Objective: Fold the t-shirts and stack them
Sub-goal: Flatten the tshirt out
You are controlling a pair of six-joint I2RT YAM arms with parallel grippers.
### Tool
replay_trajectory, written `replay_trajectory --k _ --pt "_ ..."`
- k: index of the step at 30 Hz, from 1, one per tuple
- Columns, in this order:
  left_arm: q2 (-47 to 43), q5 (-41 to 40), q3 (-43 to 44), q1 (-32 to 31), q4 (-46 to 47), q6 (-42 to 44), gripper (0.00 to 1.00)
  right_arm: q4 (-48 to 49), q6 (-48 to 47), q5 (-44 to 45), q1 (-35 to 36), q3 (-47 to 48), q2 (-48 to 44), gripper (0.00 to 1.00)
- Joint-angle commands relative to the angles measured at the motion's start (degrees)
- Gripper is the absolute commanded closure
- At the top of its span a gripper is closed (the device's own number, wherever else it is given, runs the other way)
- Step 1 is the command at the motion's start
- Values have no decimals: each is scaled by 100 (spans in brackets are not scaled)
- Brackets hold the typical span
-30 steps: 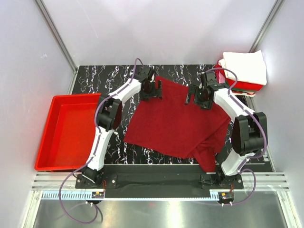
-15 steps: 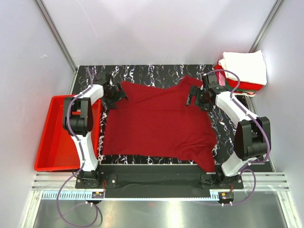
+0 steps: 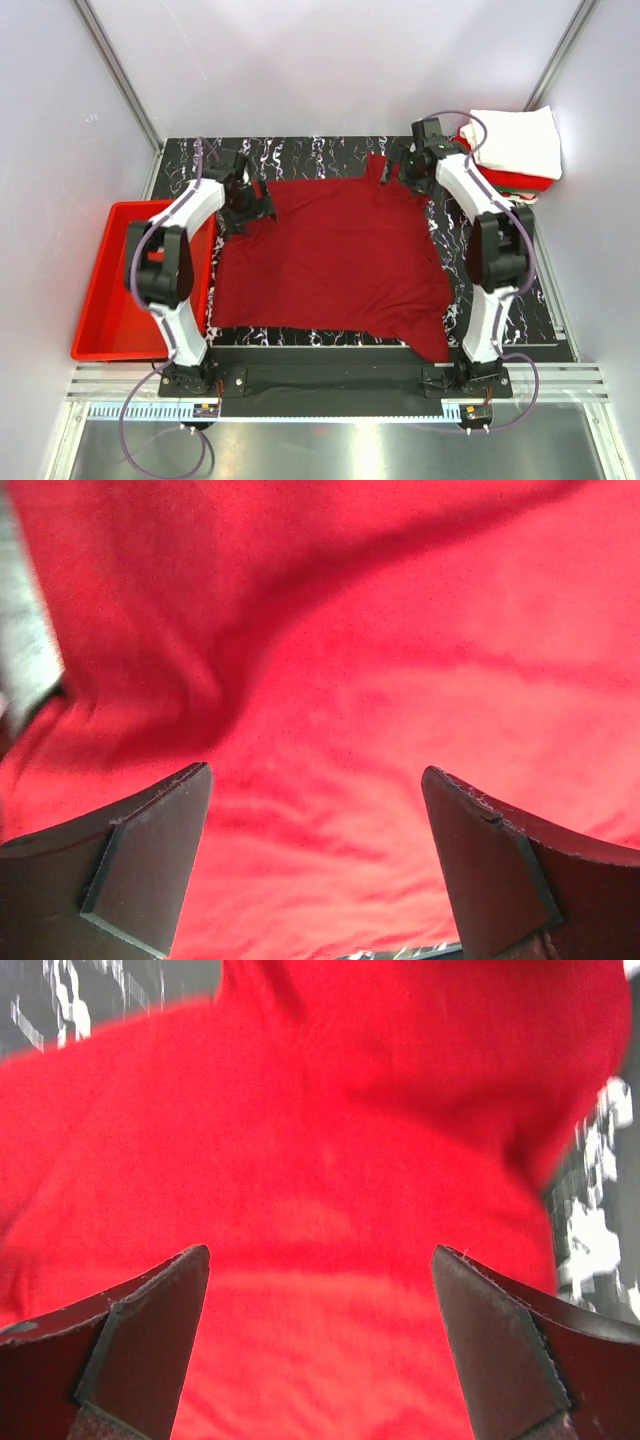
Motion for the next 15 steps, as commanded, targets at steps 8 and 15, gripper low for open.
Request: replay_trajectory --k 8,15 --pt "-2547 -760 -1548 -520 -69 716 7 -487 -332 739 -122 2859 2402 0" --pt "-3250 -699 -2104 -521 19 822 7 -716 -103 502 -333 4638 3881 0"
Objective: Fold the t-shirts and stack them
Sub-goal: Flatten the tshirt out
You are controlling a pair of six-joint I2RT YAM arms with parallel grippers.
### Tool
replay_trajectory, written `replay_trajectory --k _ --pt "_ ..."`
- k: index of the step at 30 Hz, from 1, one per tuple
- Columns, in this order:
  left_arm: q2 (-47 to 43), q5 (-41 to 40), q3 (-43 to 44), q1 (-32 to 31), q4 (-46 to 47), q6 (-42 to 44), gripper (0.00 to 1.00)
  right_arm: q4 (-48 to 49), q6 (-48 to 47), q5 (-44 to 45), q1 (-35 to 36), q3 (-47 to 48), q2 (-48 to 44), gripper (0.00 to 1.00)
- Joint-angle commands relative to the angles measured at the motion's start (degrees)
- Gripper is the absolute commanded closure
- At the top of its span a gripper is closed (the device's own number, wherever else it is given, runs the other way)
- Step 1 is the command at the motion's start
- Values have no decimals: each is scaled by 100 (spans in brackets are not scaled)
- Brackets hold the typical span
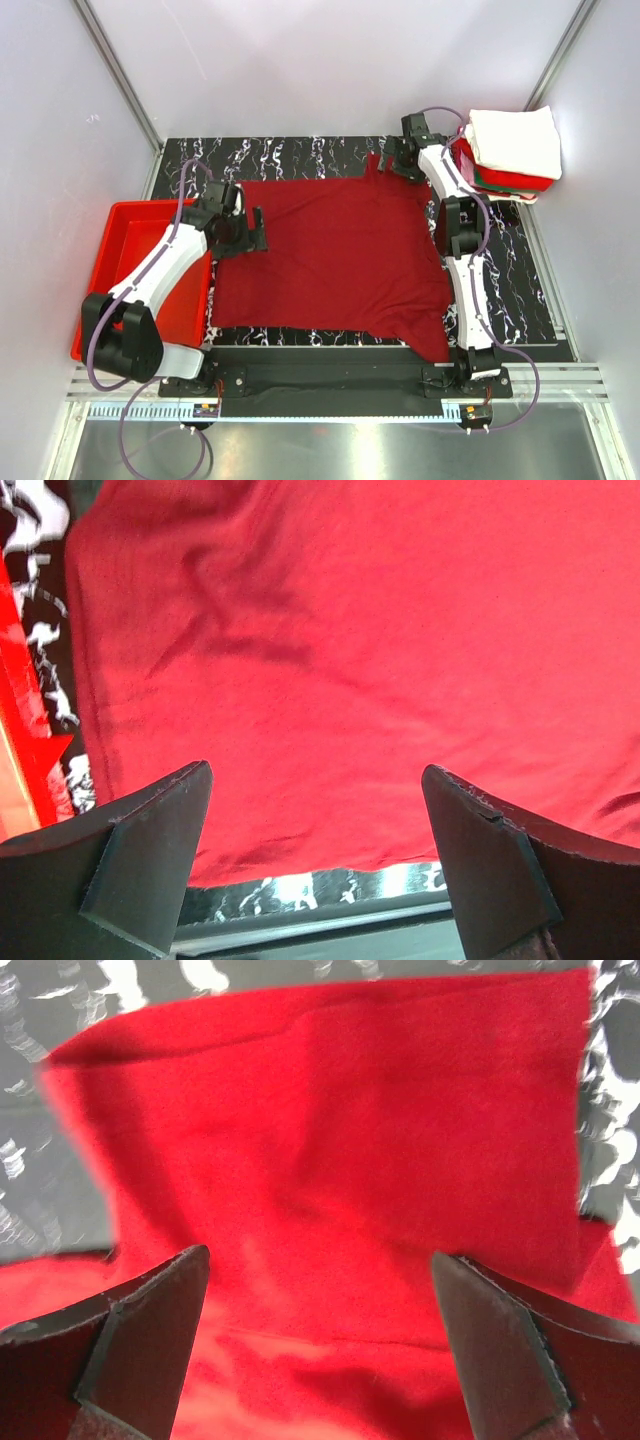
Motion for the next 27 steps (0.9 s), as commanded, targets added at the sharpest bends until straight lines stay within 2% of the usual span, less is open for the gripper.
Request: replay_trajectory --k 1,6,9,12,14,16,19,21,23,24,27 --pt "-359 -170 -103 13 239 227 7 -80 133 -38 -119 719 450 0" --pt "-544 -494 -384 22 424 263 7 385 580 -240 -312 1063 969 0" --pt "-579 -434 -472 13 529 219 7 1078 1160 -555 -523 1335 1250 1" --pt "-553 -521 -437 13 503 219 7 2290 1767 -715 -637 1616 1602 0" --pt "-544 -548 -437 13 512 219 7 3021 1856 -488 -646 1994 1882 0" --pt "-527 -592 -428 13 503 210 7 3468 1917 493 -655 1978 1910 0" --pt "-492 -680 -410 13 503 219 7 4267 1786 735 -673 1792 1866 0" --pt "-500 -698 -402 13 521 219 7 4411 1592 586 -682 1942 1849 0" --pt "-500 -707 -402 13 521 210 7 4912 1460 -45 -664 1846 1534 0" --pt "-509 -715 -384 13 547 219 7 5017 1486 -464 -681 1767 1393 0" --pt "-544 -741 -401 13 538 210 7 5315 1784 -871 -673 1556 805 0"
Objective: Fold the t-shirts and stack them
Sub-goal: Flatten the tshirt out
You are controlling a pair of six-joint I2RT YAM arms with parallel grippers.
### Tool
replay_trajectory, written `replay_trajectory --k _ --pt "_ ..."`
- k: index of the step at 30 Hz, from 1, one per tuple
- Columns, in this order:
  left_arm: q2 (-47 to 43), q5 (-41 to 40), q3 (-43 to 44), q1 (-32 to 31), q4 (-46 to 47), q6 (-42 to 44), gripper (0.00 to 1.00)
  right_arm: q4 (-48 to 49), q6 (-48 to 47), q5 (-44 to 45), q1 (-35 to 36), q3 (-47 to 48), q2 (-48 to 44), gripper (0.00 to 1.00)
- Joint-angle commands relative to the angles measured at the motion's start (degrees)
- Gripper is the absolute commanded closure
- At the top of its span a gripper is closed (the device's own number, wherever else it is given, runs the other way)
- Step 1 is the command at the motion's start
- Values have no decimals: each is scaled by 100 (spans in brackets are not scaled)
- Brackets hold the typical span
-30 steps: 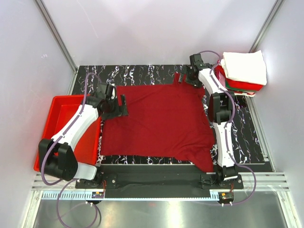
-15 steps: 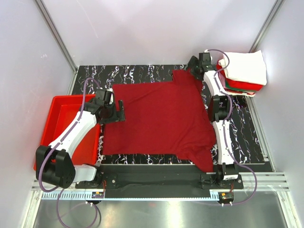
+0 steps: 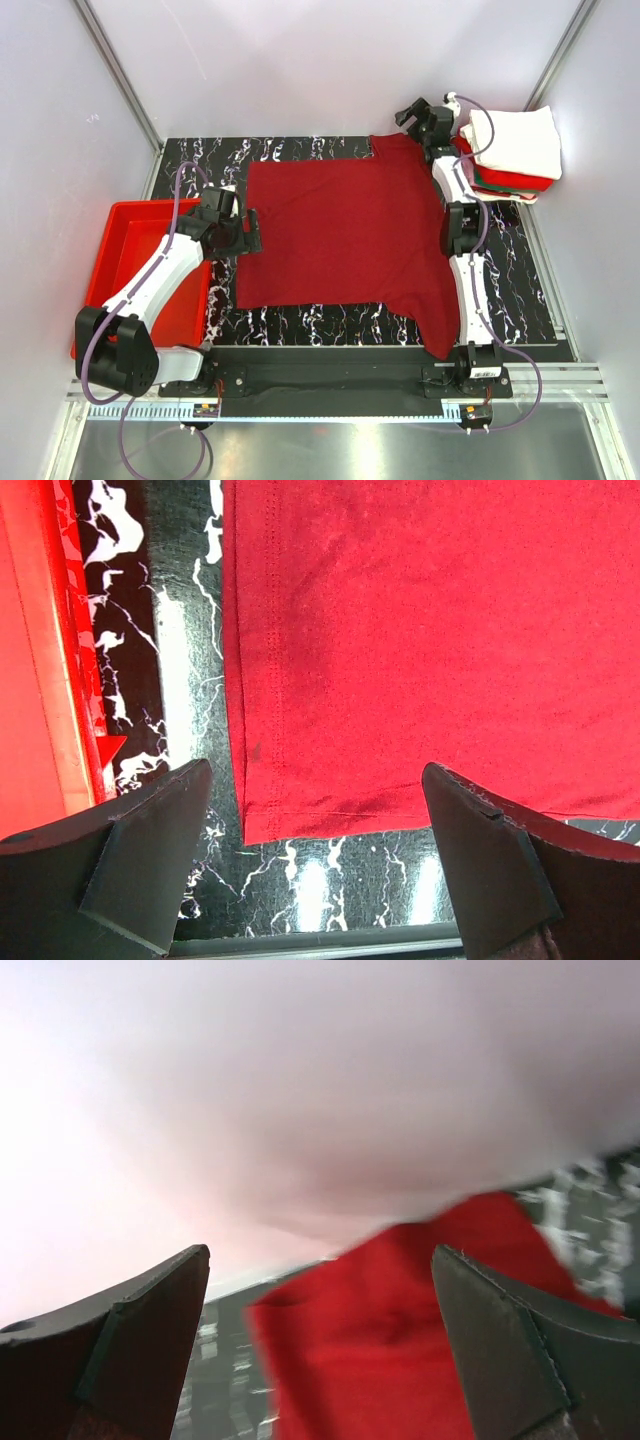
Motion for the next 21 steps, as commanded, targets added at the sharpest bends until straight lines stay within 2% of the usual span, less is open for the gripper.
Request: replay_trajectory --k 1,5,8,9,10,11,12,13,14,15,17,18,20,21 --pt "-137 -173 31 11 226 51 7 1104 181 -648 18 -379 -1390 0" --pt "-278 -156 13 11 296 59 7 1106 138 -709 123 -1479 -2709 0" --pt "-340 -147 22 19 296 68 7 292 94 -964 229 -2620 -4009 0" --pt "-375 -147 31 19 296 77 7 -60 -2 -843 299 -3398 -4761 0" --pt "-392 -147 14 19 314 60 7 -359 -177 -581 543 -3815 -5169 0" --pt "-419 -156 5 19 305 68 7 -684 -440 127 745 -4211 -5565 0" --pt "-436 -156 5 19 296 68 7 -1462 -878 613 948 -4859 -6273 0" --pt "-437 -147 -4 19 305 68 7 -1870 -891 1131 1324 -5205 -6611 0" --pt "-445 -138 -4 19 296 68 7 -2265 -813 1449 1406 -5556 -6928 0" --pt "-437 -130 -21 19 287 77 7 -2966 -481 1496 1494 -6308 -7575 0" --pt "-349 -86 -30 19 226 77 7 -3594 -67 1610 1774 -7190 -8237 0" --pt "-314 -77 -30 19 200 77 7 -4084 292 1654 1941 -8047 -8850 0" --pt "-252 -68 -22 19 165 60 7 -4500 689 1803 2284 -8834 -9407 0" --pt "-261 -59 5 19 164 77 7 -4885 1144 1839 2747 -9456 -9862 2"
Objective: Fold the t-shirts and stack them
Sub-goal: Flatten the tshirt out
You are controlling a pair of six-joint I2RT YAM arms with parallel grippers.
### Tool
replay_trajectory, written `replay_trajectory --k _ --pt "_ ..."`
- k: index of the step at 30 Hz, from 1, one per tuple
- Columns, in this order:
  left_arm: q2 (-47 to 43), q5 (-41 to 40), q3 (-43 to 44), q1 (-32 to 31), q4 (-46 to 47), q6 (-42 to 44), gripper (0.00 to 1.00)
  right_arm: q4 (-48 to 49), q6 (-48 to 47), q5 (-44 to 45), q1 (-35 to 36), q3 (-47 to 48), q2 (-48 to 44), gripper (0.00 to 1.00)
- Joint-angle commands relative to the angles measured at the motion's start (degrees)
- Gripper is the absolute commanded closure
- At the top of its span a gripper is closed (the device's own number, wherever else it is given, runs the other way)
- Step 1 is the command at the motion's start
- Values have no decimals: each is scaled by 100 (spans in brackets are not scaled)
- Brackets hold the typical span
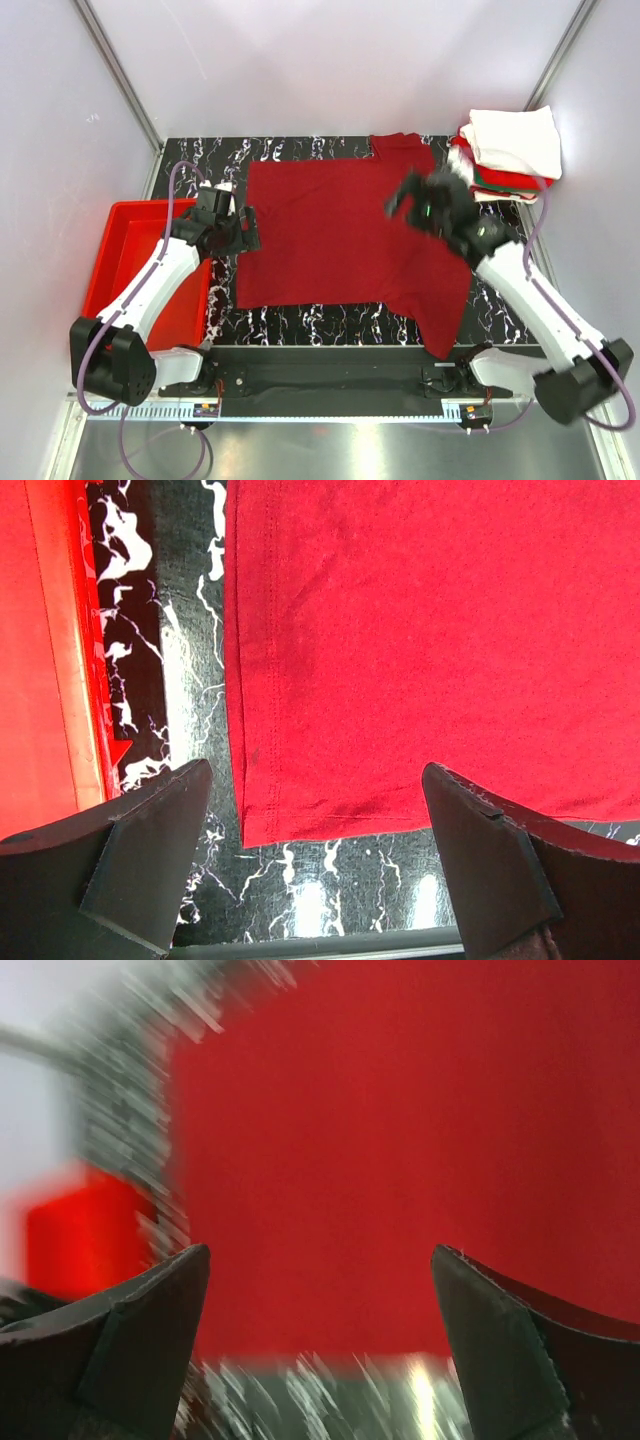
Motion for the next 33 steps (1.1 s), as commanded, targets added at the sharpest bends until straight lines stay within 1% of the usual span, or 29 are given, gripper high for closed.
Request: replay_trajectory --k 1,2,3,5,6,8,15,19,23,24,30,33 --pt "-9 -24 29 19 116 66 7 -2136 1232 718 685 -1551 -498 3" --pt "-36 -33 20 19 125 66 7 -2329 1713 709 966 -2006 -665 8" --pt "-53 -42 37 19 125 75 7 -2401 1936 692 1464 -2176 -832 10" --pt "-124 -42 20 19 116 66 7 -2576 2488 761 1942 -2422 -843 13" --pt "-150 -42 3 19 116 66 7 -2594 2570 762 2240 -2580 -695 15" --pt "-203 -50 -15 19 90 57 7 -2447 2623 762 2330 -2730 -501 19" --pt "-352 -68 -77 19 90 66 7 -1901 2421 1149 2331 -2705 448 32" --pt "-317 -51 -59 19 81 66 7 -1734 2404 1219 2322 -2634 958 34" --pt "-344 -15 -68 19 81 57 7 -1401 2281 1176 2199 -2722 1152 37" --pt "-352 -15 -68 19 90 57 7 -1338 2237 1132 2086 -2774 1214 40" --pt "-405 -24 -77 19 90 57 7 -670 1929 648 1497 -3231 1197 45" --pt "-405 -15 -68 19 81 57 7 -565 1824 551 1417 -3241 1266 49"
